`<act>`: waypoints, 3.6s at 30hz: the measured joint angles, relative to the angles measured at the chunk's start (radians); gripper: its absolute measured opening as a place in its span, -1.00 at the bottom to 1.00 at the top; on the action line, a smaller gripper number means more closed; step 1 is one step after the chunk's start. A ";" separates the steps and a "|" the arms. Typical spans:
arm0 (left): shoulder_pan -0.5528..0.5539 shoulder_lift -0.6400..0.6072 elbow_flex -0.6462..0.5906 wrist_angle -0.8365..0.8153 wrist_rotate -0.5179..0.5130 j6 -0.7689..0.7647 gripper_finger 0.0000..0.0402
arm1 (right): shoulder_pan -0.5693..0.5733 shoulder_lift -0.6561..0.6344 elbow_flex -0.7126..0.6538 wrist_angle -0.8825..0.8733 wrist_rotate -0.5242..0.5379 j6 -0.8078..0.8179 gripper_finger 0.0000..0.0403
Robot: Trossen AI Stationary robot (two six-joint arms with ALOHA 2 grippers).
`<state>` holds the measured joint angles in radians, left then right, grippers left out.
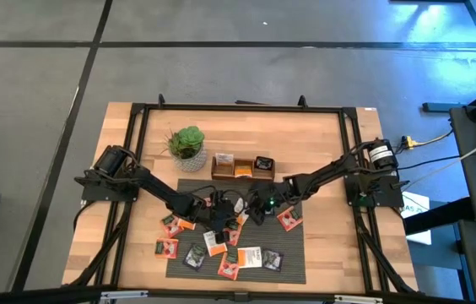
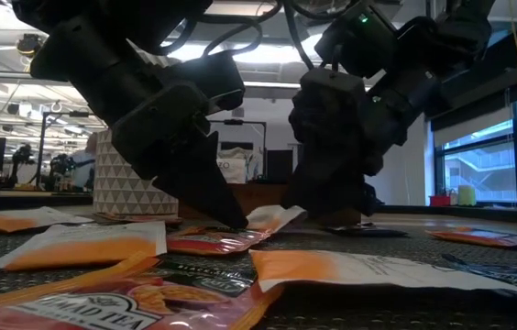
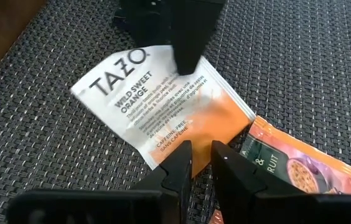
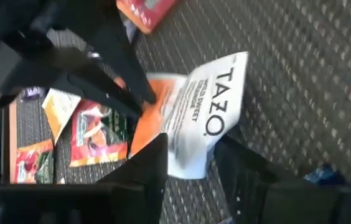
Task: Pick & Place Tea
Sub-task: Put the white tea bag into the left section of the wooden organizer
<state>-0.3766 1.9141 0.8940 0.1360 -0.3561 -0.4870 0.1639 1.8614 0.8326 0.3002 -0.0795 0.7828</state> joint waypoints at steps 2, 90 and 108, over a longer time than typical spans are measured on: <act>-0.001 0.000 0.000 0.000 0.000 0.000 -0.71 | -0.001 0.000 0.000 0.046 0.000 -0.004 -0.41; -0.001 0.000 0.000 0.002 0.029 0.011 -0.71 | -0.024 -0.003 0.001 -0.042 -0.079 -0.213 -0.54; -0.006 -0.115 -0.007 -0.036 0.123 0.058 -0.71 | -0.023 -0.025 0.001 -0.053 -0.084 -0.243 -0.96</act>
<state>-0.3824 1.7992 0.8870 0.1000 -0.2332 -0.4286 0.1410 1.8365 0.8338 0.2467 -0.1631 0.5401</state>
